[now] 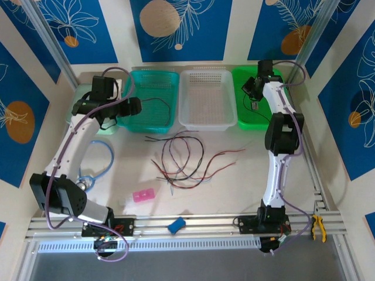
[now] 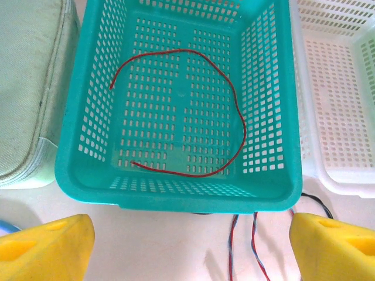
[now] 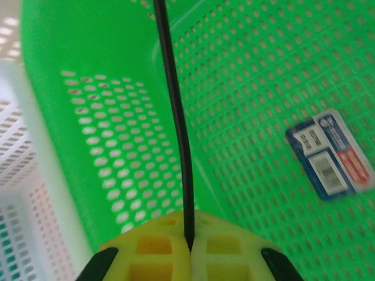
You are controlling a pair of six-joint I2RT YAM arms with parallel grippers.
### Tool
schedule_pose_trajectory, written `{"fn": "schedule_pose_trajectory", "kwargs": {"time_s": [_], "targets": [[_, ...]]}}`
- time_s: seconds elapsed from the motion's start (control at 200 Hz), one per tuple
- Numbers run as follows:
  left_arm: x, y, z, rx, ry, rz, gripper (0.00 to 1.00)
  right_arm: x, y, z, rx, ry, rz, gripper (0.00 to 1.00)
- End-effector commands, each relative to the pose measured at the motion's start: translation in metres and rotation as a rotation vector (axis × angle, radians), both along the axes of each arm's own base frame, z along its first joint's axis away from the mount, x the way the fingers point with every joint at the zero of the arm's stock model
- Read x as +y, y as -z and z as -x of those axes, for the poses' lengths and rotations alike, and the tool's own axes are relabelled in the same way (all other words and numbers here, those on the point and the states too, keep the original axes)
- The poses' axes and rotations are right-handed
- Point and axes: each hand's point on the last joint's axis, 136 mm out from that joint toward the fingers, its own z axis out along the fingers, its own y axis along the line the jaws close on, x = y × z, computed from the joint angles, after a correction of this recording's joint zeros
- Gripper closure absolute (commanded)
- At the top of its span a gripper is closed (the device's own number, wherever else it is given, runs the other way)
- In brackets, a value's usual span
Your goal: Untangle the cables
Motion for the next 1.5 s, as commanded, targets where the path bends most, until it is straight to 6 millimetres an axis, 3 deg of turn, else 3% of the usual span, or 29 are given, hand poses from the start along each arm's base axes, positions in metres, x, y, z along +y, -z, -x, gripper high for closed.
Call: {"fn": "schedule_pose_trajectory", "kwargs": {"time_s": [0.0, 0.125, 0.175, 0.33, 0.485, 0.745, 0.88, 1.065, 1.191, 1.371, 1.496], "targets": [[-0.004, -0.006, 0.012, -0.003, 0.010, 0.021, 0.14, -0.014, 0.027, 0.003, 0.113, 0.034, 0.015, 1.00], [-0.003, -0.007, 0.017, -0.002, 0.004, 0.026, 0.14, -0.020, 0.037, -0.015, 0.104, 0.059, -0.020, 1.00], [-0.002, -0.007, 0.018, -0.002, 0.000, 0.026, 0.14, -0.021, 0.038, -0.020, 0.095, 0.070, -0.042, 0.96], [0.000, -0.006, 0.023, 0.007, -0.004, 0.024, 0.14, -0.021, 0.031, -0.026, 0.069, 0.059, -0.097, 0.43], [0.001, -0.004, 0.026, 0.013, -0.008, 0.022, 0.14, -0.020, -0.002, -0.025, 0.015, 0.013, -0.042, 0.08], [-0.005, -0.013, 0.040, 0.009, -0.003, 0.053, 0.14, -0.019, -0.082, 0.000, -0.069, -0.035, 0.043, 0.05], [-0.010, -0.018, 0.057, 0.018, 0.013, 0.065, 0.14, -0.003, -0.132, 0.023, -0.143, -0.093, 0.104, 0.05], [-0.025, -0.002, 0.093, 0.078, 0.043, 0.098, 0.14, 0.035, -0.163, 0.068, -0.176, -0.193, 0.115, 0.08], [-0.038, 0.011, 0.119, 0.092, 0.058, 0.115, 0.14, 0.065, -0.167, 0.111, -0.178, -0.236, 0.109, 0.11], [-0.052, 0.025, 0.148, 0.110, 0.079, 0.123, 0.14, 0.103, -0.134, 0.201, -0.127, -0.218, 0.062, 0.20], [-0.060, 0.030, 0.161, 0.118, 0.102, 0.113, 0.14, 0.111, -0.108, 0.260, -0.098, -0.204, 0.069, 0.29]]}}
